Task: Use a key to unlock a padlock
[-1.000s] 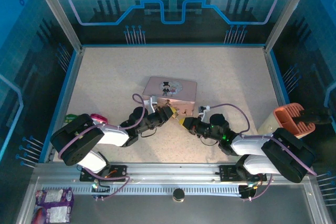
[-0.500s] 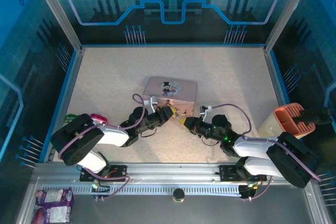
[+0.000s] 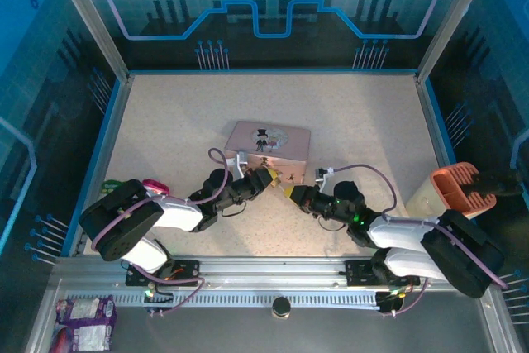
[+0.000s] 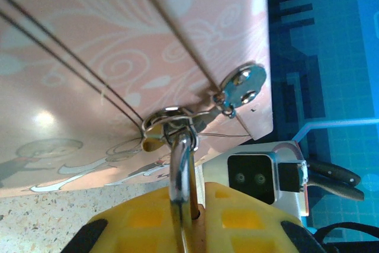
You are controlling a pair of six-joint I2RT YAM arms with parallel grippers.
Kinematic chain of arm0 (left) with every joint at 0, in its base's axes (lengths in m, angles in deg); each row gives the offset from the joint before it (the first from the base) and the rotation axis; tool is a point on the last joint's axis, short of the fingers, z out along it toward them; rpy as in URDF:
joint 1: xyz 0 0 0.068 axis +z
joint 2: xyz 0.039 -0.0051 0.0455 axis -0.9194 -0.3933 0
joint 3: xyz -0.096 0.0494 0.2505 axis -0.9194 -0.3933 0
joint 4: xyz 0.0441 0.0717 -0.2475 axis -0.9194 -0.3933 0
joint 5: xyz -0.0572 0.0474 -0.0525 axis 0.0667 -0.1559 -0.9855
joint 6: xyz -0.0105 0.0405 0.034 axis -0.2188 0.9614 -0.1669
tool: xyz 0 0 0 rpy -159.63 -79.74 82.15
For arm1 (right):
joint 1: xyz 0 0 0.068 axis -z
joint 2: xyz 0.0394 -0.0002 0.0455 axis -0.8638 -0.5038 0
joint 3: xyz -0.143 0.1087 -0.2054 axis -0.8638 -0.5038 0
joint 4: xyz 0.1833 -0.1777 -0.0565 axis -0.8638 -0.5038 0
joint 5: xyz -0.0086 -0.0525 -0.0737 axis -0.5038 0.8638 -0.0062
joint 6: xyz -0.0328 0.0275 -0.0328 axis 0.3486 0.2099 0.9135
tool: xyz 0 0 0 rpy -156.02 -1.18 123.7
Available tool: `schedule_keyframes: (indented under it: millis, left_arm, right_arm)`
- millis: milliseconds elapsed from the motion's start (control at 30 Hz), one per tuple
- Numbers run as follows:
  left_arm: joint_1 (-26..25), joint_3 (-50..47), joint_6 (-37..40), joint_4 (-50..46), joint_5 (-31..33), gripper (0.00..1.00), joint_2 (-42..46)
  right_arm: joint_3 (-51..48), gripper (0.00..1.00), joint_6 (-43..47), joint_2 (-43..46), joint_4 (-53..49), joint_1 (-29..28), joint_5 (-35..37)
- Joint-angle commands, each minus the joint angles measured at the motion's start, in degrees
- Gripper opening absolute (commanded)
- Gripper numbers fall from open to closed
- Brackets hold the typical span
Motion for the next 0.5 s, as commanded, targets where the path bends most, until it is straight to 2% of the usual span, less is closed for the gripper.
schedule_keyframes:
  millis: [0,467]
  left_arm:
    - [-0.35,0.19,-0.23,7.73,-2.10,0.00,1.68]
    - [-0.41,-0.52,-0.40,8.37,-2.11,0.00,1.04]
  right_arm:
    - [-0.18,0.00,0.07,-2.08,4.20,-0.20,0.84]
    - [0.17,0.00,0.18,-3.30,5.45,-0.38,0.66]
